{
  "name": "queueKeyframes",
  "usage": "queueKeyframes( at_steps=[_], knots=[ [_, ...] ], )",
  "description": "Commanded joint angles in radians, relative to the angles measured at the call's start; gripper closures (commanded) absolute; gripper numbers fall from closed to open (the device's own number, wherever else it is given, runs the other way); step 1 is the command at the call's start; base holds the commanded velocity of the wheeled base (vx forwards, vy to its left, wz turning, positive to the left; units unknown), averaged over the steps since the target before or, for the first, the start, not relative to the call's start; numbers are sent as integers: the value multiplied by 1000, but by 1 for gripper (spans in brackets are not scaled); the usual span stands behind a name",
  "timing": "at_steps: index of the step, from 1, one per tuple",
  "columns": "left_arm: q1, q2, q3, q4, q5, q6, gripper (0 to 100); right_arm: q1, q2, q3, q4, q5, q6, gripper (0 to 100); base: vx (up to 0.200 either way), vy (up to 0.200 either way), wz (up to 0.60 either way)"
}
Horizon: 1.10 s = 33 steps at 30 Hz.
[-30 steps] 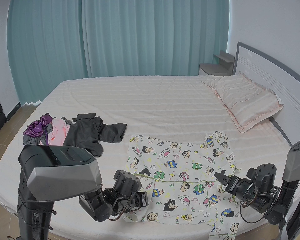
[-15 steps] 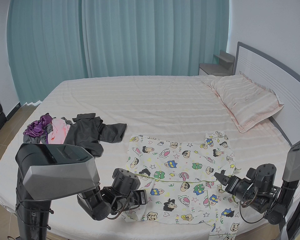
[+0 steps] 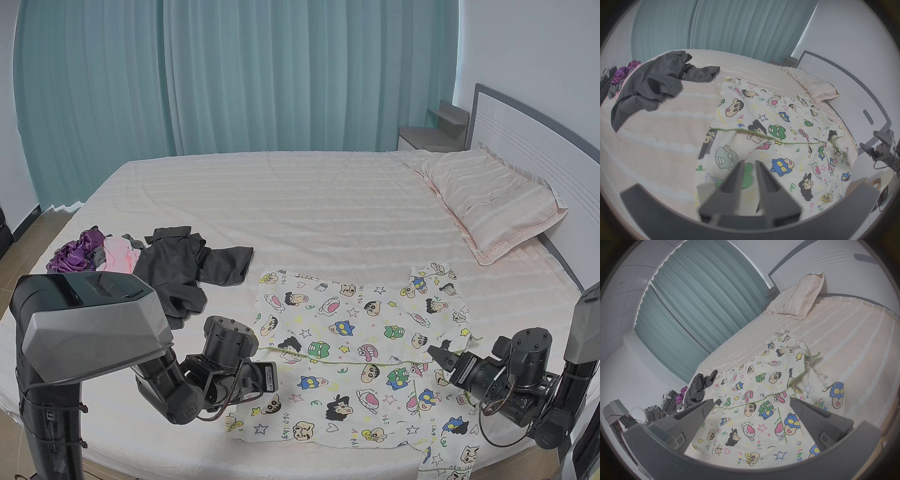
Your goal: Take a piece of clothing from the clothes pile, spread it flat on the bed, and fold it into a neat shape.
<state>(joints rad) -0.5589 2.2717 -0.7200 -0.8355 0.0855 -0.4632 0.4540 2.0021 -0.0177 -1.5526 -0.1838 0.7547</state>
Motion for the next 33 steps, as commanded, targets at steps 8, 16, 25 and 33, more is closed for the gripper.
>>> queueKeyframes(
  at_steps=[8,16,25,33],
  knots=[
    [48,-3,-24,-7,-4,51,0,-2,3,18,-1,1,2,0,0,0,0],
    [109,23,-13,-5,-61,28,0,0,3,18,-1,1,2,0,0,0,0],
    [179,26,-13,-8,-314,-31,0,0,4,18,0,1,2,0,0,0,0],
    [206,54,-21,-20,-352,18,0,0,4,18,0,1,2,0,0,0,0]
  ],
)
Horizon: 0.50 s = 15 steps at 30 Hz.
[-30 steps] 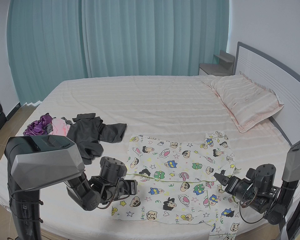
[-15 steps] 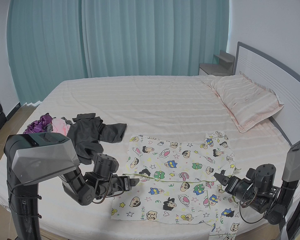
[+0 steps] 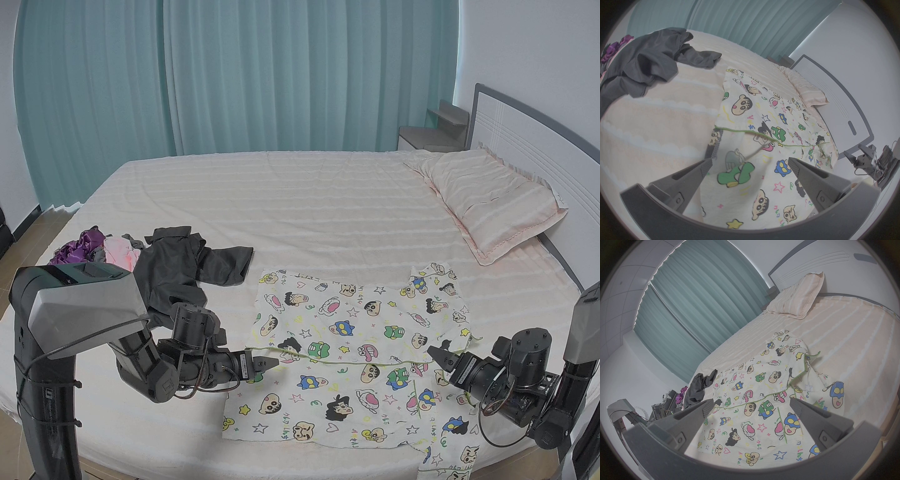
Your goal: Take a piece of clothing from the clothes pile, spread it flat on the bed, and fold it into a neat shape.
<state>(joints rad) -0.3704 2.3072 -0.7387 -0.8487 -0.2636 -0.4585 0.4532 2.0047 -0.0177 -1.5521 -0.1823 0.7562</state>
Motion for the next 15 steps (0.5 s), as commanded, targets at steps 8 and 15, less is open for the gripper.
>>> queueKeyframes(
  at_steps=[8,15],
  knots=[
    [19,61,9,-76,-8,32,0,1,2,18,0,1,0,0,0,0,0],
    [11,64,36,-101,-11,34,100,1,2,18,0,1,2,0,0,0,0]
  ],
)
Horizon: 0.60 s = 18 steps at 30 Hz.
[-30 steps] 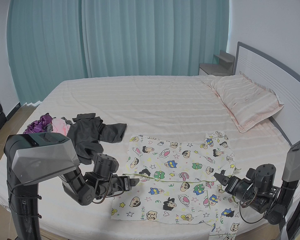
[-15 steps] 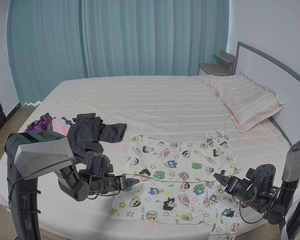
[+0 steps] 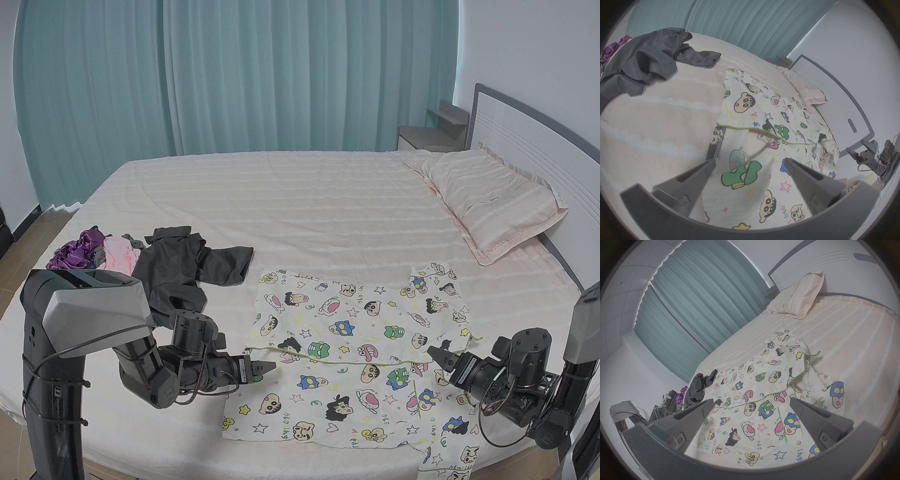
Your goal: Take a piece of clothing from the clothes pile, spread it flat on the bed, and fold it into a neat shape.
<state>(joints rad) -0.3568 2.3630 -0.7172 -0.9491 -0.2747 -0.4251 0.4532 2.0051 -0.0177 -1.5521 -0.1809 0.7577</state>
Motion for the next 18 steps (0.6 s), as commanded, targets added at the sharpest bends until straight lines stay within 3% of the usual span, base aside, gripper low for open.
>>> queueKeyframes(
  at_steps=[1,4,18],
  knots=[
    [-2,7,21,0,-6,0,100,1,3,18,0,0,0,0,0,0,0],
    [-4,-1,50,0,-43,0,100,1,3,18,0,1,2,0,0,0,0],
    [6,-94,59,0,-37,0,100,-1,15,18,-6,4,3,0,0,0,0]
  ],
)
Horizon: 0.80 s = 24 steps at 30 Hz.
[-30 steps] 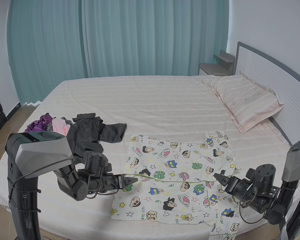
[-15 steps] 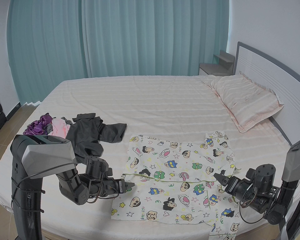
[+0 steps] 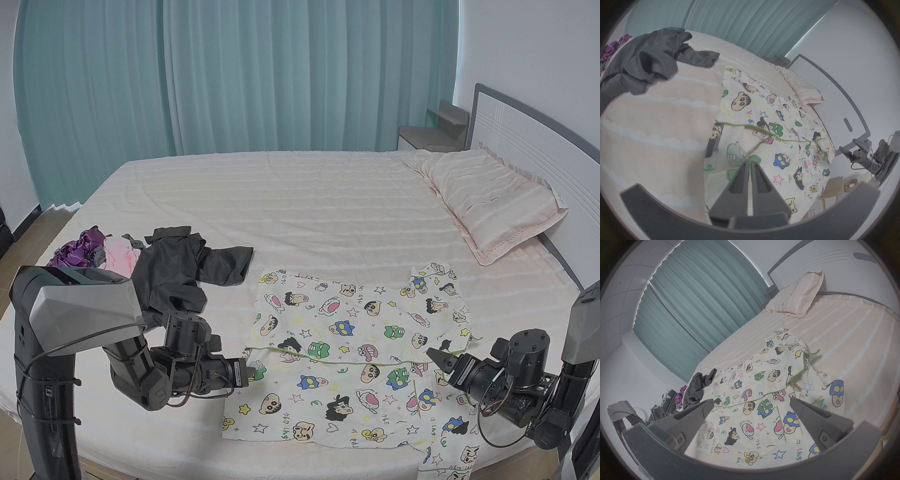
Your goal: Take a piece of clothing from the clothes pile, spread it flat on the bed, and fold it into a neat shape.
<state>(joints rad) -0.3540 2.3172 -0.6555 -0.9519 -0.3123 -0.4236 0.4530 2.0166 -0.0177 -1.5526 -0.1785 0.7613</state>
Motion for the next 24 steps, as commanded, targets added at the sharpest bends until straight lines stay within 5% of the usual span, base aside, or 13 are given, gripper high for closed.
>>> queueKeyframes(
  at_steps=[1,24],
  knots=[
    [3,-53,-3,2,2,-1,100,0,4,18,-6,2,0,0,0,0,0],
    [47,-18,-45,-4,44,0,100,0,5,18,-8,1,0,0,0,0,0]
  ],
)
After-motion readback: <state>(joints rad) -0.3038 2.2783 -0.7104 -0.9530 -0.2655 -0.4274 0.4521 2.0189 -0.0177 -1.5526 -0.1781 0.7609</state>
